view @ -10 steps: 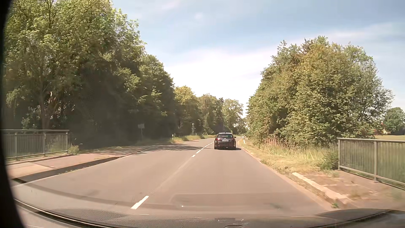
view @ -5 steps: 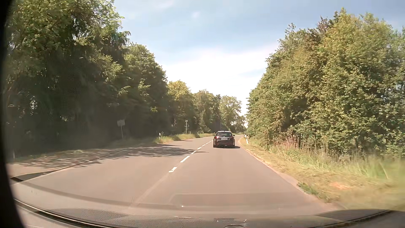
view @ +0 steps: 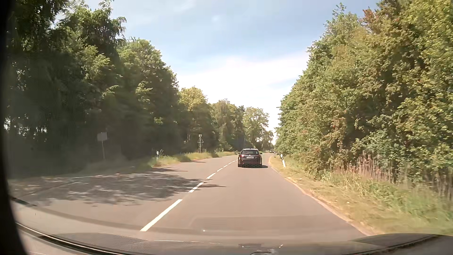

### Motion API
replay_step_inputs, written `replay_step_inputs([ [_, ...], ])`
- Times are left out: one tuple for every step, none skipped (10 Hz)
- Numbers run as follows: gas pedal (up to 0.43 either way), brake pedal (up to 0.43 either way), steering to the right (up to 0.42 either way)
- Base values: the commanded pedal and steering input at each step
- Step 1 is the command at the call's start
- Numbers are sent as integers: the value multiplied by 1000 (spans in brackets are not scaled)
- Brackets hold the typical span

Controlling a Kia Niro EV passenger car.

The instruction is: Follow the waypoints while adhering to traffic rules and regulations

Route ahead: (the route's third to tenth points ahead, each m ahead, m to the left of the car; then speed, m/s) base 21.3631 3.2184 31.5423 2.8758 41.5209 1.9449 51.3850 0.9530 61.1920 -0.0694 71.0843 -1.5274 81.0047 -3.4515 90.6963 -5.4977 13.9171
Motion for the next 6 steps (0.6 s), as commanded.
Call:
replay_step_inputs([
  [240, 0, 6],
  [220, 0, 6],
  [138, 0, 6],
  [138, 0, 6],
  [138, 0, 6],
  [138, 0, 7],
])
